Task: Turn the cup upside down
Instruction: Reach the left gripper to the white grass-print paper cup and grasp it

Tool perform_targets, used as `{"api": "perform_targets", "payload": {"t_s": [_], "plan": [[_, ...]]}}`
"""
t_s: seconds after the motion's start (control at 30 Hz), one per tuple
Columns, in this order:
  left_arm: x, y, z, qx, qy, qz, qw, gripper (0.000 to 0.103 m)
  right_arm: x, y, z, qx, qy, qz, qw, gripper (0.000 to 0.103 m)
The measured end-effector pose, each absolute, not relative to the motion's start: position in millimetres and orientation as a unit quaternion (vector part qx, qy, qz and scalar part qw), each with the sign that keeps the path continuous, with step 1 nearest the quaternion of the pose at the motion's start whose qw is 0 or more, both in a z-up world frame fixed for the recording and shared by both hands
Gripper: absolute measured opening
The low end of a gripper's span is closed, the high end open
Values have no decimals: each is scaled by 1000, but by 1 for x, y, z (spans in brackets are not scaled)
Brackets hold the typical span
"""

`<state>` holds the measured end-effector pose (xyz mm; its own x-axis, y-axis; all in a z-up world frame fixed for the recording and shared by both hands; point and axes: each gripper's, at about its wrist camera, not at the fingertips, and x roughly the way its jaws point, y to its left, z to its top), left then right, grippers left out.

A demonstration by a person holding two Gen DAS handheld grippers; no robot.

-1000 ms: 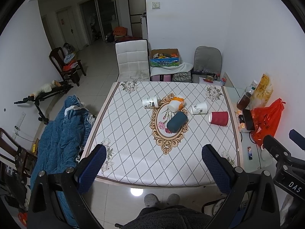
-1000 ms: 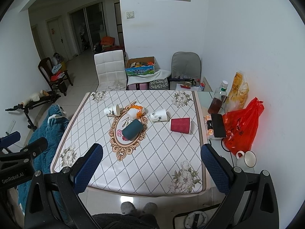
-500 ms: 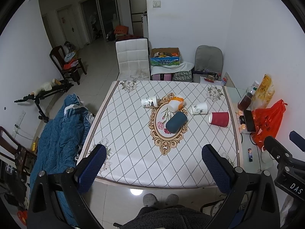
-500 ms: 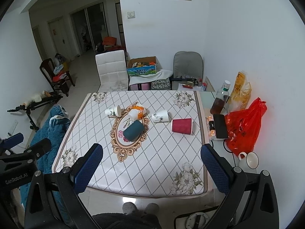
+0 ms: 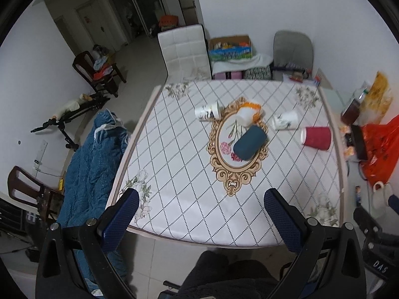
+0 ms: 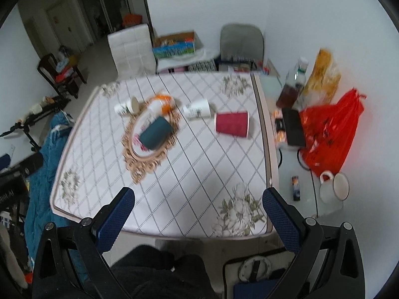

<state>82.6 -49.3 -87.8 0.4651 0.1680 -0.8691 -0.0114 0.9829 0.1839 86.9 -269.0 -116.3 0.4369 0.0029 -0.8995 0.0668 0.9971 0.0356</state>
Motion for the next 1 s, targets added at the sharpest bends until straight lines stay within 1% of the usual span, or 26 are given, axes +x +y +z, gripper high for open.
{"api": "perform_targets", "payload": {"t_s": [0.23,0.47,0.7,0.73,0.9,1.0], "plan": [[147,-72,-135,116,543,39,831,103,122,-288,-201,54,596,-43,800,103],[235,-109,-182,176,562,-4,809,103,155,-300,-286,87,660,-73,742,103],[317,-182,-239,321,540,-100,772,102,194,-305,-350,101,705,-100,695,103],[321,-190,-244,340,533,-116,766,100,200,-305,-358,101,710,-103,690,103],[342,-238,-276,449,484,-200,724,99,224,-306,-384,84,727,-112,673,103],[352,-256,-296,494,468,-236,693,99,235,-306,-391,80,731,-117,668,103]]}}
